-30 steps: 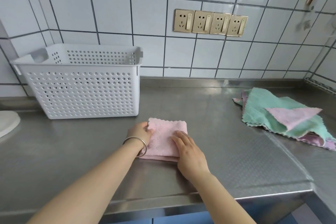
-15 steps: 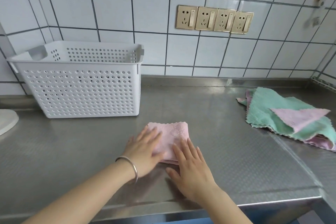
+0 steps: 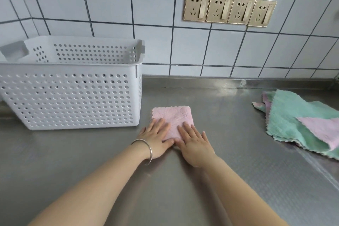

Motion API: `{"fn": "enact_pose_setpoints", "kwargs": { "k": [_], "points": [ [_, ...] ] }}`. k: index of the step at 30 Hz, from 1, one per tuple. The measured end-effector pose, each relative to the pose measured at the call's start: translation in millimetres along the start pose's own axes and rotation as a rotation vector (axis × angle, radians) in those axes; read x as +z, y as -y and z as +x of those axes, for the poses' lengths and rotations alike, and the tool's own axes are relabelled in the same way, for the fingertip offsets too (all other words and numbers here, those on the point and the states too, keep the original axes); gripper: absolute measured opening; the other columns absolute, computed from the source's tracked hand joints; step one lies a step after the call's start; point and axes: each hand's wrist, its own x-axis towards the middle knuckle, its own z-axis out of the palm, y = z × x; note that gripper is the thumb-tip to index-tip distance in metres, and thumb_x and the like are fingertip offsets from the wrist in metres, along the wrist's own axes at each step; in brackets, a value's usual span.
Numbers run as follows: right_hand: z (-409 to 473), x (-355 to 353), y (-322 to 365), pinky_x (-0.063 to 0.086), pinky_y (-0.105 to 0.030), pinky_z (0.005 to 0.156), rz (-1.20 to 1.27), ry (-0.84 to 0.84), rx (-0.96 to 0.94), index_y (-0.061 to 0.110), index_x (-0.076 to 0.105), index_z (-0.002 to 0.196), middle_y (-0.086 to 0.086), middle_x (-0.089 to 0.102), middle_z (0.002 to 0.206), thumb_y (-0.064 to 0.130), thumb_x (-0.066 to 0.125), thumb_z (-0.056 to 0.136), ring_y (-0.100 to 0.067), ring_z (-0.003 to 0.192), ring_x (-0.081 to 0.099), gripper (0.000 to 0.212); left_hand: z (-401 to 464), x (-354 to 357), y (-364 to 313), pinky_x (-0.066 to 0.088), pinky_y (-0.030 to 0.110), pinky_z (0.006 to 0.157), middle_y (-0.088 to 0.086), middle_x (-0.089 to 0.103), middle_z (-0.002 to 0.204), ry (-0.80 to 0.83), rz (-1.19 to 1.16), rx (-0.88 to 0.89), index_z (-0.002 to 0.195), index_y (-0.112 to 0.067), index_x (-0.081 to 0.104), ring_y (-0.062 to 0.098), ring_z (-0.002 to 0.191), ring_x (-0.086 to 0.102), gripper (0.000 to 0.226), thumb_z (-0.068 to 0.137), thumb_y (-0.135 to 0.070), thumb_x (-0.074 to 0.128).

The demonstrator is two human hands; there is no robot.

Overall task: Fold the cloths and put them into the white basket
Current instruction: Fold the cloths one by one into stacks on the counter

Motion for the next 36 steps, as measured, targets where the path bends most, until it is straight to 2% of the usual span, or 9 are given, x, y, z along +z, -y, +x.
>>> {"fn": "enact_pose_setpoints", "kwargs": {
  "k": [9, 17, 20, 22, 23, 25, 28, 31, 36],
  "points": [
    [87.8, -15.3, 1.1, -0.011, -0.045, 0.118, 0.023, 0.012, 0.064, 0.027, -0.003, 0.150, 0.008, -0.015, 0.158, 0.055, 0.009, 0.096, -0.012, 0.145, -0.016, 0.063, 77.2, -23.7, 16.0, 0.001, 0.042, 0.119, -0.009, -0.013, 0.158, -0.065, 0.012, -0.045, 0.148, -0.030, -0.002, 0.016, 0.145, -0.014, 0.055, 0.097, -0.039, 0.017],
    [105.2, -26.9, 8.6, -0.009, -0.049, 0.116, -0.008, 0.056, 0.039, 0.026, 0.003, 0.150, 0.006, -0.008, 0.159, 0.052, 0.011, 0.096, -0.017, 0.146, -0.009, 0.060, 91.4, -32.5, 29.1, -0.002, 0.050, 0.118, -0.011, -0.017, 0.156, 0.030, 0.077, -0.103, 0.148, -0.033, -0.006, 0.015, 0.145, -0.014, 0.054, 0.097, -0.044, 0.012],
    [91.8, -52.7, 9.7, 0.013, -0.042, 0.116, 0.431, 0.148, 0.002, 0.025, 0.019, 0.149, 0.000, 0.013, 0.158, 0.047, 0.030, 0.096, -0.023, 0.145, 0.014, 0.058, 90.1, -54.5, 21.9, 0.002, 0.043, 0.119, -0.002, -0.006, 0.159, 0.083, 0.140, -0.119, 0.149, -0.022, 0.005, 0.021, 0.146, -0.007, 0.053, 0.100, -0.035, 0.016],
    [67.5, -72.6, -14.4, 0.030, -0.031, 0.107, 0.797, 0.089, 0.048, 0.026, 0.033, 0.144, -0.001, 0.033, 0.151, 0.038, 0.046, 0.093, -0.021, 0.137, 0.035, 0.054, 81.8, -72.3, -13.6, 0.020, 0.035, 0.116, 0.007, 0.023, 0.155, -0.067, 0.039, -0.101, 0.141, -0.018, 0.032, 0.025, 0.143, 0.019, 0.055, 0.090, -0.038, 0.025],
    [55.5, -79.2, -29.1, 0.036, -0.028, 0.103, 0.841, -0.017, 0.054, 0.024, 0.043, 0.139, -0.001, 0.045, 0.144, 0.034, 0.050, 0.092, -0.019, 0.129, 0.045, 0.049, 74.8, -80.0, -30.1, 0.030, 0.033, 0.109, 0.007, 0.040, 0.145, -0.168, -0.014, -0.102, 0.130, -0.021, 0.045, 0.026, 0.136, 0.034, 0.057, 0.078, -0.040, 0.030],
    [26.9, -89.4, -71.8, 0.044, -0.029, 0.098, 0.687, -0.328, 0.133, 0.022, 0.059, 0.125, -0.001, 0.061, 0.126, 0.027, 0.052, 0.090, -0.018, 0.116, 0.056, 0.036, 67.7, -85.3, -61.5, 0.033, 0.028, 0.099, 0.005, 0.049, 0.138, -0.317, -0.054, -0.017, 0.119, -0.027, 0.051, 0.026, 0.128, 0.044, 0.046, 0.075, -0.039, 0.041],
    [-19.9, -95.6, -151.0, 0.042, -0.033, 0.092, 0.297, -0.593, 0.319, 0.022, 0.061, 0.119, -0.002, 0.061, 0.120, 0.009, 0.048, 0.085, -0.023, 0.116, 0.050, 0.039, 71.4, -66.9, -110.8, 0.025, 0.031, 0.110, 0.006, 0.042, 0.145, -0.347, -0.183, 0.127, 0.133, -0.017, 0.046, 0.024, 0.135, 0.035, 0.046, 0.090, -0.031, 0.053],
    [-64.1, -105.2, -228.9, 0.036, -0.034, 0.095, -0.021, -0.495, 0.386, 0.025, 0.056, 0.123, 0.000, 0.056, 0.128, 0.000, 0.047, 0.078, -0.023, 0.123, 0.042, 0.052, 77.2, -39.8, -168.7, 0.029, 0.032, 0.107, 0.001, 0.043, 0.142, -0.285, -0.215, 0.260, 0.132, -0.021, 0.047, 0.022, 0.132, 0.037, 0.043, 0.090, -0.031, 0.053],
    [-104.0, -113.2, -295.6, 0.015, -0.038, 0.117, -0.597, -0.165, 0.197, 0.019, 0.050, 0.127, 0.000, 0.052, 0.135, 0.007, 0.049, 0.083, -0.021, 0.140, 0.026, 0.046, 90.8, -7.1, -257.9, 0.028, 0.029, 0.108, -0.004, 0.044, 0.141, -0.181, -0.196, 0.442, 0.132, -0.023, 0.046, 0.020, 0.132, 0.036, 0.042, 0.091, -0.032, 0.050]
  ]
}}
